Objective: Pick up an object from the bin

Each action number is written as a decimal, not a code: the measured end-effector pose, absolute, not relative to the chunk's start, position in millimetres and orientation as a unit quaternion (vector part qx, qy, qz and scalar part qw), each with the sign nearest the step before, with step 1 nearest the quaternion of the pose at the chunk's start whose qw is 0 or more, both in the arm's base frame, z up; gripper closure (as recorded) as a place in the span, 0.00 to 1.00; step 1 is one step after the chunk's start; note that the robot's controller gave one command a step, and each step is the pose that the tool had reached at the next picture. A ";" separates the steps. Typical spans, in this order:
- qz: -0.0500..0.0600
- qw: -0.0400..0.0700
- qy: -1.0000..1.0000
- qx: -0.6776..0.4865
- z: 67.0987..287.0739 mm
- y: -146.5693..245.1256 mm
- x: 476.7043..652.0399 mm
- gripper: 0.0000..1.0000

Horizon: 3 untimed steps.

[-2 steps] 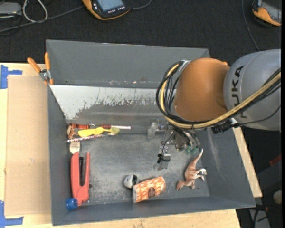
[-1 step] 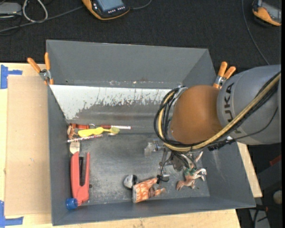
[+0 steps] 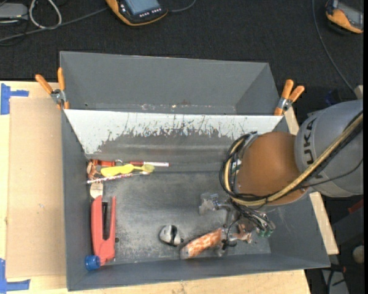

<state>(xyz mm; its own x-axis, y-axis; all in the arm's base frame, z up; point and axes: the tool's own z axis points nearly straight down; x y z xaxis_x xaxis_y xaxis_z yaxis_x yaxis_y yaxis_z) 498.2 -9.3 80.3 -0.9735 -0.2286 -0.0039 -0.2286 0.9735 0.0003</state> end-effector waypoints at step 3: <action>0.003 -0.008 0.994 -0.108 138.0 40.9 480.8 1.00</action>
Offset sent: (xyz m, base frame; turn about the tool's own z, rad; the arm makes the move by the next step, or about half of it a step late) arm 0.0000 0.0000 0.0000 0.0000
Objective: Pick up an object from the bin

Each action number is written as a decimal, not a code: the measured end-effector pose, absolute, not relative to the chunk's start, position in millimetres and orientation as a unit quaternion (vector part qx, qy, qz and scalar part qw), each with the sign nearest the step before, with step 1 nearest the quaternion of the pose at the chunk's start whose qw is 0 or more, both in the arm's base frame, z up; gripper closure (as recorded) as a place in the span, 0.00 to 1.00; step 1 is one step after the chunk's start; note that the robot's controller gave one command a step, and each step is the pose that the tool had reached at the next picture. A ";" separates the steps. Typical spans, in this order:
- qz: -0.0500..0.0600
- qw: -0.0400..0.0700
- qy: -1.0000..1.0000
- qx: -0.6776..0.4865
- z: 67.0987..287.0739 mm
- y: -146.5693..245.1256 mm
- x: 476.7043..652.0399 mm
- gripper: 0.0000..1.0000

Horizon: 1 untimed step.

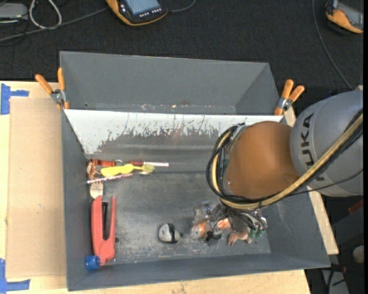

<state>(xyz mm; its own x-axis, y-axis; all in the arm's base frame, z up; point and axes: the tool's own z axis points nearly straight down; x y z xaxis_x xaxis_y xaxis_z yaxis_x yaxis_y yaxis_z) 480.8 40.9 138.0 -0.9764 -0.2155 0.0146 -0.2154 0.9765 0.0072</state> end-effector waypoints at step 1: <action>-0.003 0.004 -0.992 0.125 211.3 35.2 486.5 1.00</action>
Offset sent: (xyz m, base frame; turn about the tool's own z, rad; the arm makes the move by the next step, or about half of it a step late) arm 0.0095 0.0010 0.0358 -0.0027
